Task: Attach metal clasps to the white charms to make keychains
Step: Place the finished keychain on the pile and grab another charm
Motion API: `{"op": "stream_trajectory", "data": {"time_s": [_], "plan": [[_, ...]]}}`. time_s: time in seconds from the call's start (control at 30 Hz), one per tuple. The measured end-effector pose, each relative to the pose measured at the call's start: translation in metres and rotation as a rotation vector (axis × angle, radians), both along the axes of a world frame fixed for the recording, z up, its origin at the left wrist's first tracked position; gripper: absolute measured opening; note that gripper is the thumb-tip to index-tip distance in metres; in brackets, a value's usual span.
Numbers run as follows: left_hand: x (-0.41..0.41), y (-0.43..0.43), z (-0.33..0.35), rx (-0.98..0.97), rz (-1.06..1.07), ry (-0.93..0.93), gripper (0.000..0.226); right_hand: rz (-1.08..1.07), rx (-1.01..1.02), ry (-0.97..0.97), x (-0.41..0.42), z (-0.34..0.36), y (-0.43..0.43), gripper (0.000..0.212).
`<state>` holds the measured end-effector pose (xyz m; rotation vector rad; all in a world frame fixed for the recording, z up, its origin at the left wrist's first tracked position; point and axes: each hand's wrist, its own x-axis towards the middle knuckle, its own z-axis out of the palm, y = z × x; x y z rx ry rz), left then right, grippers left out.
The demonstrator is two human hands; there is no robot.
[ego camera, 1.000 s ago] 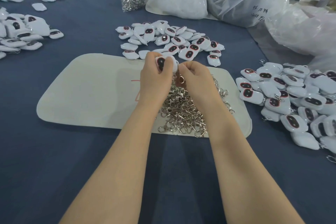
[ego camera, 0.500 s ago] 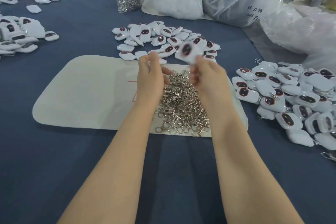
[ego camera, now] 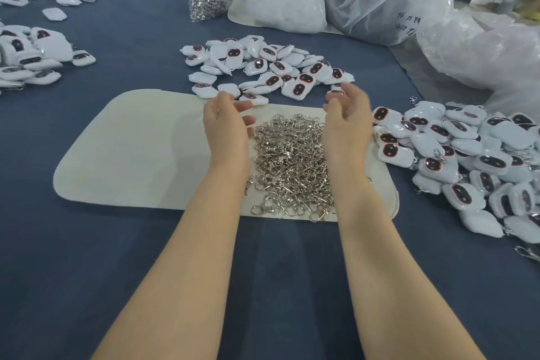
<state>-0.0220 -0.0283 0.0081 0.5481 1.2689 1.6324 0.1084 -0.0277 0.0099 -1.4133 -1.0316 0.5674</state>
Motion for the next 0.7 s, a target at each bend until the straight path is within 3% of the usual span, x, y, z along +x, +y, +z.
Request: {"op": "stream_trajectory", "data": {"time_s": [0.17,0.27,0.5,0.6,0.7], "plan": [[-0.007,0.003,-0.001,-0.052,0.078,-0.163,0.016,0.348,-0.183,-0.692,-0.04,-0.005,0.01,0.033],[-0.007,0.004,-0.002,-0.056,0.11,-0.166,0.017,0.378,-0.332,-0.894,-0.064,-0.008,0.024,0.035],[-0.007,0.003,-0.001,-0.066,0.159,-0.172,0.018,0.431,-0.55,-0.973,-0.086,-0.016,0.05,0.049],[-0.006,0.003,0.0,-0.063,0.171,-0.16,0.015,0.33,-0.377,-0.912,-0.083,-0.017,0.044,0.043],[-0.006,0.003,0.001,-0.059,0.112,-0.125,0.014,0.232,-0.063,-0.596,-0.075,-0.009,0.033,0.027]]}}
